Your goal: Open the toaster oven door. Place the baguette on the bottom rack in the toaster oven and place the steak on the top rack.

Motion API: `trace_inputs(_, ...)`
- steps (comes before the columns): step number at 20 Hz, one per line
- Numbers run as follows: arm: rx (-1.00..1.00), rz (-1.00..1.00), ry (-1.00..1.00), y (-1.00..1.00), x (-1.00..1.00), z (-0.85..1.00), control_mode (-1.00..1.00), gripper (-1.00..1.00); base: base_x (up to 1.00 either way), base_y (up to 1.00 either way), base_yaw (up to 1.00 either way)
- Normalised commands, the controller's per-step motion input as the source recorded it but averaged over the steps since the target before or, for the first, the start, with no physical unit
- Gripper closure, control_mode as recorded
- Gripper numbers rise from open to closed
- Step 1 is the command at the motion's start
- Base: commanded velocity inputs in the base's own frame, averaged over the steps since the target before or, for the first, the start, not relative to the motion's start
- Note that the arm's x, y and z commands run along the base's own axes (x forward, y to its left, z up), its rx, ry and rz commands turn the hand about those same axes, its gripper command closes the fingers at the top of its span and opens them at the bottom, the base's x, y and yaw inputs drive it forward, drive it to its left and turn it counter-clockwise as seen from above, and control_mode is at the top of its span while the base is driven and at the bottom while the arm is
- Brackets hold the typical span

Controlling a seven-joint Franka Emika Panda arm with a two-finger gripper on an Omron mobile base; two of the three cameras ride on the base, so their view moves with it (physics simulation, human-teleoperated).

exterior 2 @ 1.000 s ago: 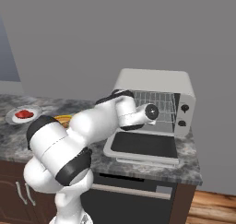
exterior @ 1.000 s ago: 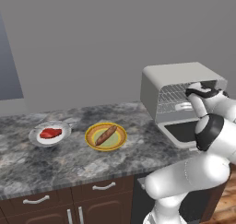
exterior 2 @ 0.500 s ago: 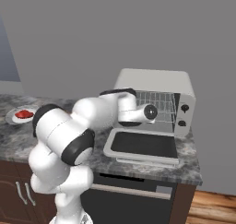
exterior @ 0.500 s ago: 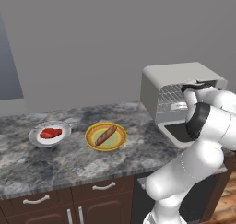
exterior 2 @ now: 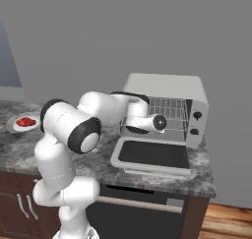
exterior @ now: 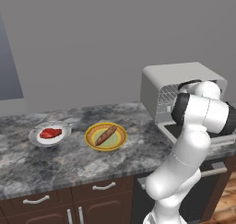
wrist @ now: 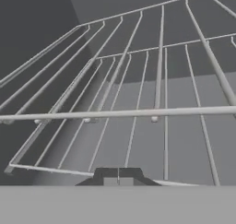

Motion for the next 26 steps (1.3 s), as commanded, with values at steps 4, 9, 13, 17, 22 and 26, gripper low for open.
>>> trace_inputs(4,0.00,0.00,-0.04,0.00,0.25,-0.12,-1.00,1.00,0.00,0.00,0.00)
trace_inputs(9,0.00,0.00,-0.07,0.00,0.22,-0.01,-1.00,1.00,0.00,0.00,0.00)
trace_inputs(13,0.00,0.00,-0.09,0.00,0.22,-0.04,-1.00,1.00,0.00,0.00,0.00)
trace_inputs(17,0.00,0.00,-0.11,0.00,0.33,-0.12,-1.00,1.00,0.00,0.00,0.00)
trace_inputs(22,0.00,0.00,-0.09,0.00,0.39,-0.14,-1.00,1.00,0.00,0.00,0.00)
trace_inputs(26,0.00,0.00,-0.04,0.00,0.40,-0.27,-1.00,1.00,0.00,0.00,0.00)
